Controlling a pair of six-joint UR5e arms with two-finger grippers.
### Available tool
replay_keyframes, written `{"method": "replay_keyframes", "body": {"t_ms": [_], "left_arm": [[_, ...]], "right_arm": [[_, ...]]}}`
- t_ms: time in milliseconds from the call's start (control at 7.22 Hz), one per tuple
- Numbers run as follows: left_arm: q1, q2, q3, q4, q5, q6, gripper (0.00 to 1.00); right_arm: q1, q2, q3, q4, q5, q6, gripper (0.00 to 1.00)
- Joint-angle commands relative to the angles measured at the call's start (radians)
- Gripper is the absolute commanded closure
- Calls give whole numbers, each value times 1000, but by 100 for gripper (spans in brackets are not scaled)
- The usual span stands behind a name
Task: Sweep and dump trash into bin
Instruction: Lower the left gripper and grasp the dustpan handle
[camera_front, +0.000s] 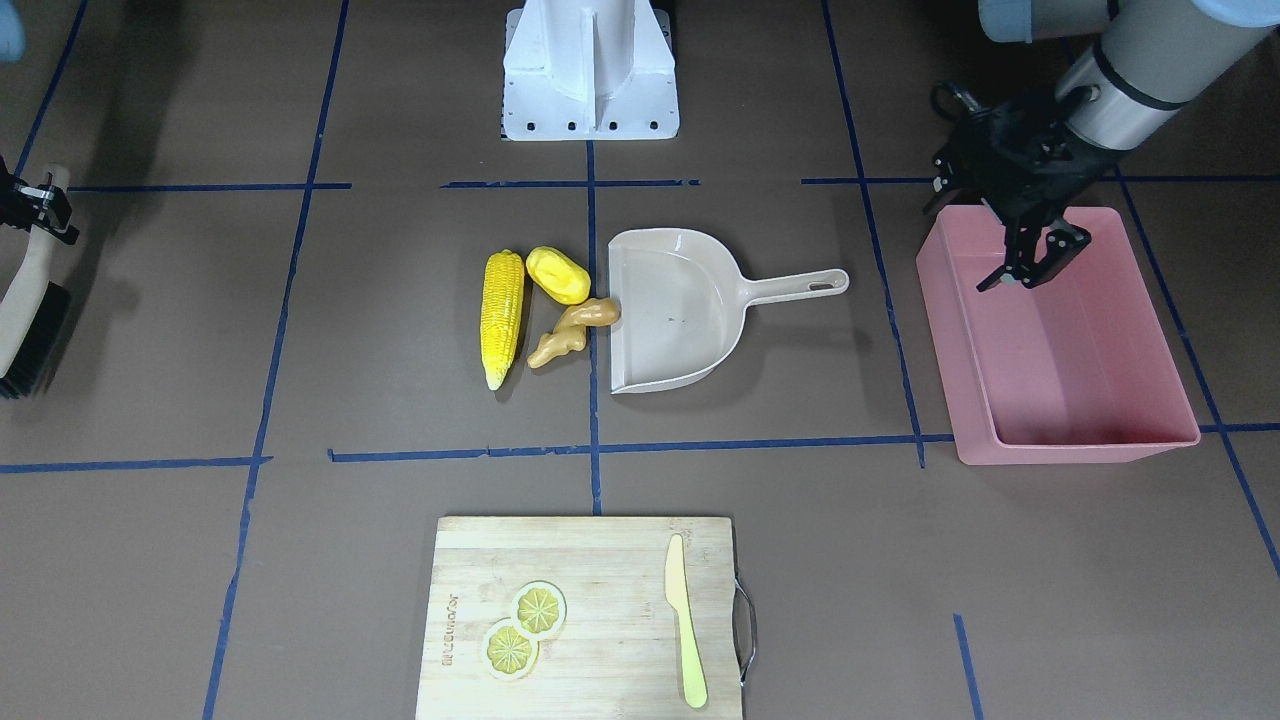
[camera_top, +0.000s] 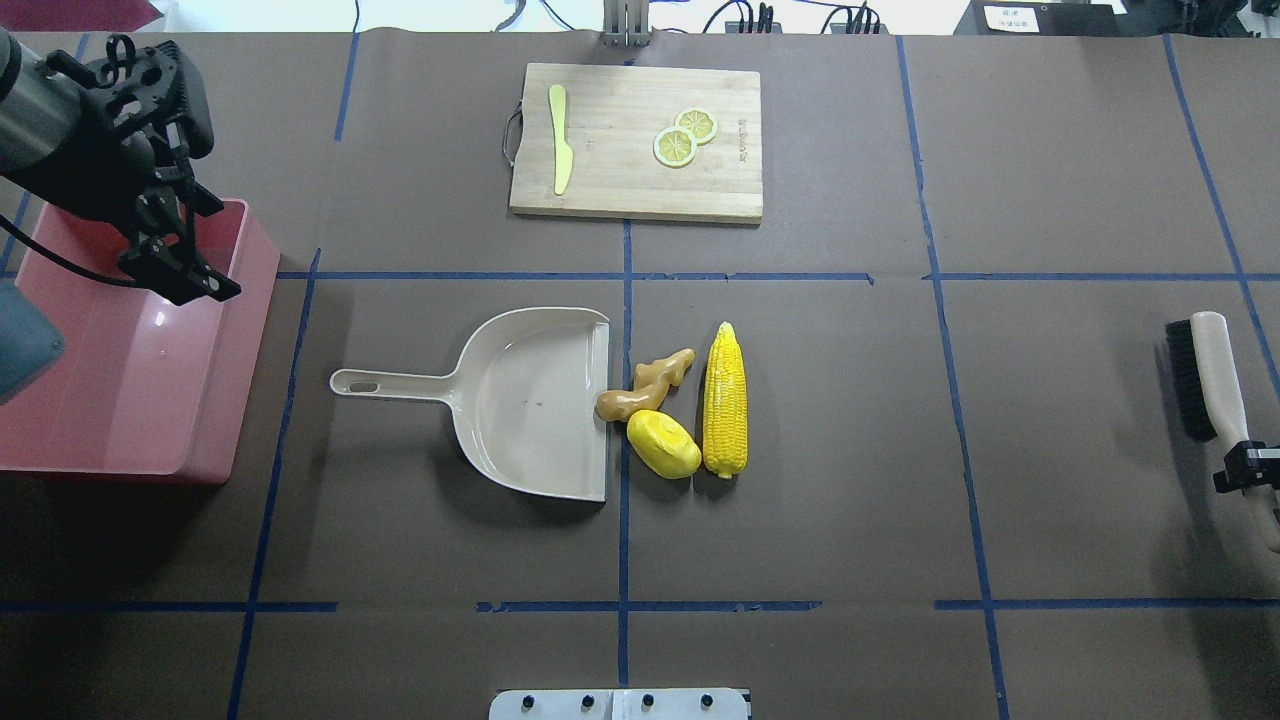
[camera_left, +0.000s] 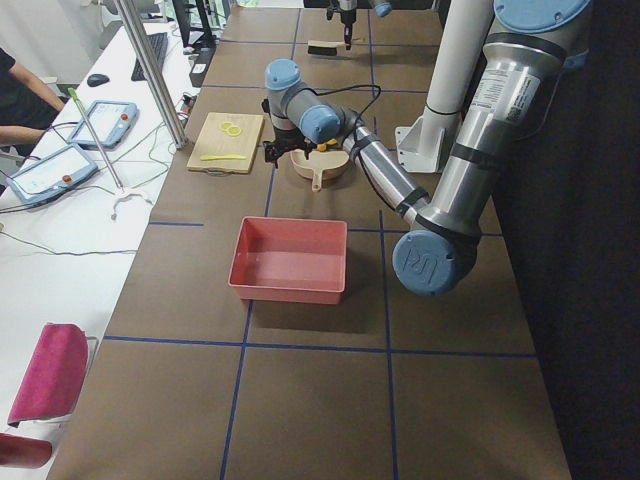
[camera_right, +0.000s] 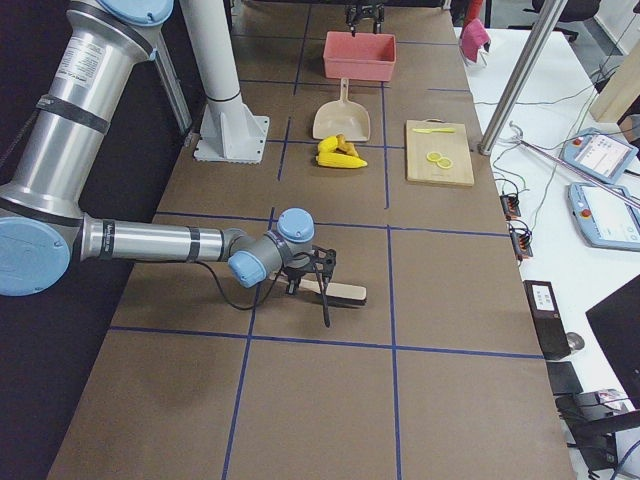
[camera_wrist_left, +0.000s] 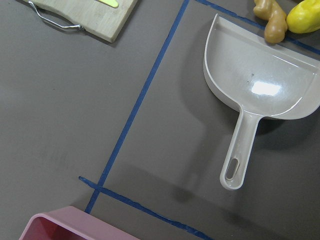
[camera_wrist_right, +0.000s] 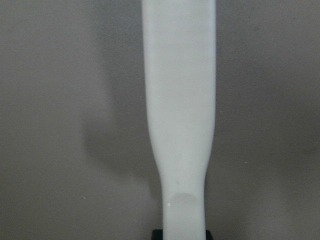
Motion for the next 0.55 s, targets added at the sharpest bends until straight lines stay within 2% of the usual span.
{"method": "replay_keyframes", "body": {"t_ms": [0,277,415], "left_arm": [[71,-5,2,-69,7,56,0],[144,-14,2,-73,14,89,0],[198,-20,4,-73,76,89,0]], "right_arm": [[4,2,38,-2,-2,1,100],[-3,3,46,-2,-11,1,100],[-40,26,67,-22,-31,4,100]]}}
